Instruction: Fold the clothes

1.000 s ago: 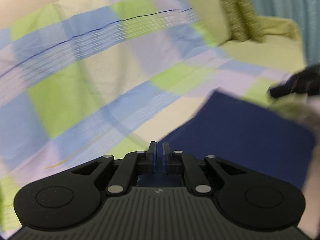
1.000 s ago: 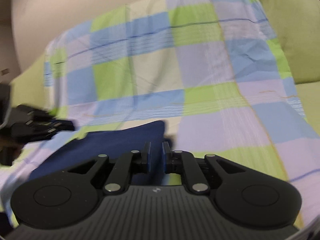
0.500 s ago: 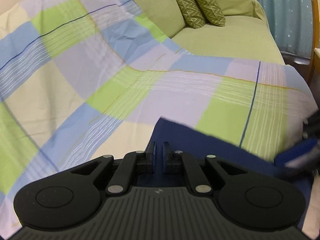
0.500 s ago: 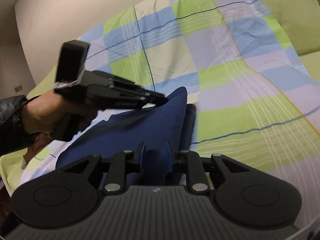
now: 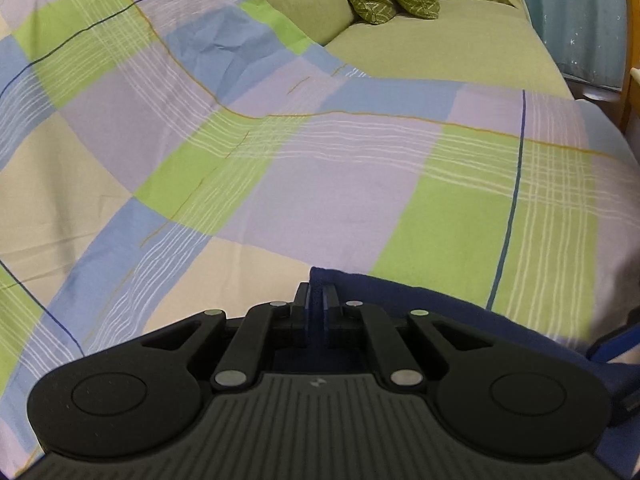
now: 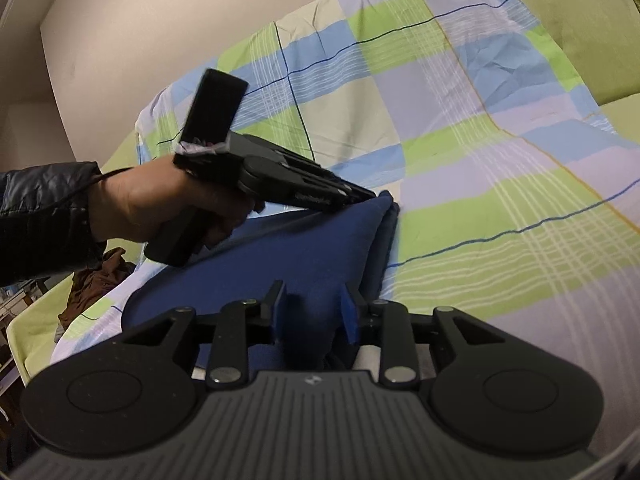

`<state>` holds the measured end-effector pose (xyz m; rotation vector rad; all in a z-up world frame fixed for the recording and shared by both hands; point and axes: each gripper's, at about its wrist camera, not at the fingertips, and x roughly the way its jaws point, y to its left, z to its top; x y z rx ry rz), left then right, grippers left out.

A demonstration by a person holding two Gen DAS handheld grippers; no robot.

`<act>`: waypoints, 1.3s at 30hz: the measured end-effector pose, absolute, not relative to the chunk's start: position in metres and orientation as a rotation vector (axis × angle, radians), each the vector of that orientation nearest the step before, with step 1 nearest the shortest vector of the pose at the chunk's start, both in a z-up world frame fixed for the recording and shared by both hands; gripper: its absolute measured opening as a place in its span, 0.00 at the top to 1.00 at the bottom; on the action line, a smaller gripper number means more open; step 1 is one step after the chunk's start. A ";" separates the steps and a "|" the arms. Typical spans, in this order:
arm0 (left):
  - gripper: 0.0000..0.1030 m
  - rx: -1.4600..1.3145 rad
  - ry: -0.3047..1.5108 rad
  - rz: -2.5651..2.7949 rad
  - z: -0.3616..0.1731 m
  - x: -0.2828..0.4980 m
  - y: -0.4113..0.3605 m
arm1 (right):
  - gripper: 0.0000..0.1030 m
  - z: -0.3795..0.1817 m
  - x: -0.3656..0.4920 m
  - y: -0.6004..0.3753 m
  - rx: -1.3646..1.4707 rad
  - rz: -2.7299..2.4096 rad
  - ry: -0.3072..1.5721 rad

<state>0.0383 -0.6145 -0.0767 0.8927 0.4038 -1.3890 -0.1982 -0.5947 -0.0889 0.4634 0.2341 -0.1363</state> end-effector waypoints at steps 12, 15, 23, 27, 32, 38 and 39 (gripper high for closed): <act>0.77 0.846 0.376 -1.365 -0.038 0.030 -0.579 | 0.73 -0.077 -0.226 -0.573 0.396 -0.161 0.321; 0.66 0.805 0.364 -1.361 -0.022 0.019 -0.533 | 0.73 -0.068 -0.237 -0.563 0.366 -0.170 0.323; 0.57 0.724 0.427 -1.243 -0.038 0.018 -0.425 | 0.72 -0.054 -0.213 -0.545 0.289 -0.122 0.314; 0.53 0.613 0.469 -1.214 -0.039 0.035 -0.412 | 0.72 -0.061 -0.198 -0.541 0.266 -0.123 0.377; 0.53 0.588 0.445 -1.200 -0.022 0.033 -0.382 | 0.71 -0.041 -0.202 -0.536 0.221 -0.139 0.365; 0.53 0.630 0.432 -1.157 -0.046 0.020 -0.346 | 0.62 -0.056 -0.181 -0.528 0.199 -0.129 0.483; 0.53 0.644 0.416 -1.141 -0.046 0.018 -0.341 | 0.62 -0.054 -0.181 -0.526 0.194 -0.132 0.486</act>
